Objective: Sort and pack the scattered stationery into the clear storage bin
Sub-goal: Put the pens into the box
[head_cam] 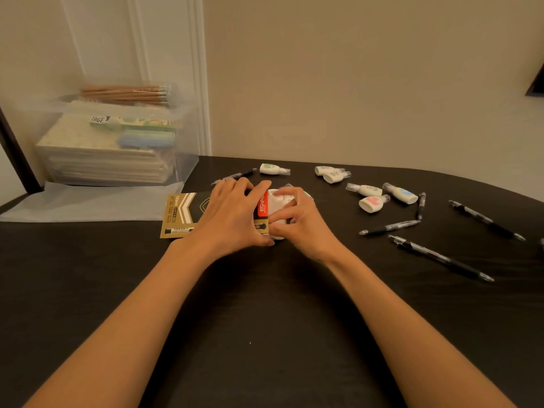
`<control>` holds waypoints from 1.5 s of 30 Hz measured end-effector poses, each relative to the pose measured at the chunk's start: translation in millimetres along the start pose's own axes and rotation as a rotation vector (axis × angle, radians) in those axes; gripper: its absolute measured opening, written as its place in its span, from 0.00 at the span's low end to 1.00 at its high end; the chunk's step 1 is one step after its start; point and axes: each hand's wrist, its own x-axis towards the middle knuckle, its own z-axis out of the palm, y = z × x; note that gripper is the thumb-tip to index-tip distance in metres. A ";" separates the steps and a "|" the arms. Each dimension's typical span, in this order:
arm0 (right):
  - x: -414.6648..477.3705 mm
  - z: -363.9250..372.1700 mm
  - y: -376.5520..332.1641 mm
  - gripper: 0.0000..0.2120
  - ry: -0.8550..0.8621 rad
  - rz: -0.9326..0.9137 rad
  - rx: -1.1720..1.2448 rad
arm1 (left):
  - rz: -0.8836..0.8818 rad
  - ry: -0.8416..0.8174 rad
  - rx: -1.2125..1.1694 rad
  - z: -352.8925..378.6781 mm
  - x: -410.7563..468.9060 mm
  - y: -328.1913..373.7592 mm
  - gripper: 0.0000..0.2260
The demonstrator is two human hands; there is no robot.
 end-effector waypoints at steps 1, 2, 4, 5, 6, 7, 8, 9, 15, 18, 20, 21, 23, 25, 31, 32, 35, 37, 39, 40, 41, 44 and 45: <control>1.6 1.7 1.3 0.09 -0.027 0.023 0.015 | 0.014 0.002 -0.003 -0.1 0.0 0.4 0.45; 3.2 3.2 2.2 0.09 -0.065 0.049 0.036 | 0.026 -0.003 0.001 -0.5 0.1 0.0 0.45; 6.6 6.8 6.8 0.07 -0.145 0.101 0.071 | 0.042 -0.030 0.021 -0.7 0.0 -0.4 0.45; 8.4 8.4 9.3 0.09 -0.174 0.125 0.083 | 0.045 -0.045 0.028 -0.7 0.0 0.0 0.45; 10.7 10.8 12.1 0.11 -0.189 0.142 0.099 | 0.049 -0.056 0.036 -0.8 -0.1 0.5 0.45; 11.4 12.9 13.3 0.13 -0.198 0.151 0.114 | 0.056 -0.065 0.045 -0.8 0.3 1.2 0.45; 11.9 14.5 13.7 0.14 -0.208 0.152 0.125 | 0.062 -0.072 0.054 -0.8 0.4 2.0 0.45; 12.3 14.3 13.3 0.16 -0.222 0.157 0.138 | 0.065 -0.075 0.059 -1.0 0.7 2.8 0.45; 7.9 -20.3 4.3 0.18 0.185 0.197 0.470 | -0.038 -0.027 0.048 -4.5 3.3 -1.6 0.46; 8.6 -36.4 28.2 0.21 0.324 0.248 -0.016 | -0.105 -0.056 0.079 -3.5 4.8 -4.1 0.47; 9.3 -34.4 46.2 0.21 0.145 0.254 -0.360 | -0.130 -0.068 0.105 -1.5 6.2 -4.8 0.47; 10.1 -32.0 51.6 0.20 0.069 0.237 -0.435 | -0.141 -0.073 0.118 -0.7 6.1 -5.1 0.46; 11.4 -30.6 52.2 0.17 0.005 0.202 -0.462 | -0.160 -0.089 0.139 0.7 5.1 -6.4 0.46; 11.9 -33.5 47.1 0.12 -0.013 0.181 -0.434 | -0.183 -0.099 0.160 1.8 3.7 -7.9 0.46; 3.7 -43.6 40.1 0.04 -0.133 0.147 -0.381 | -0.259 -0.109 0.184 3.9 3.8 -7.4 0.45; 2.3 -45.8 39.9 0.04 -0.137 0.164 -0.314 | -0.271 -0.107 0.186 3.6 3.7 -7.7 0.45; -2.5 -53.3 39.6 0.04 -0.043 0.196 -0.127 | -0.311 -0.097 0.191 0.9 2.1 -9.3 0.44; -4.7 -56.6 37.4 0.03 0.034 0.194 -0.007 | -0.319 -0.099 0.184 -0.1 1.6 -9.4 0.44; -5.7 -55.3 32.6 0.04 0.033 0.169 0.045 | -0.297 -0.100 0.171 0.3 1.3 -7.8 0.44; -5.5 -53.4 29.9 0.04 0.016 0.157 0.043 | -0.276 -0.094 0.164 0.5 1.1 -6.5 0.44; -5.5 -50.9 27.2 0.04 -0.004 0.151 0.030 | -0.250 -0.085 0.157 0.6 0.9 -4.9 0.44; -4.7 -39.8 18.1 0.04 -0.023 0.136 0.060 | -0.156 -0.073 0.139 0.7 0.3 0.8 0.45; -4.4 -35.7 15.3 0.03 -0.015 0.128 0.101 | -0.128 -0.078 0.133 1.0 0.2 2.8 0.46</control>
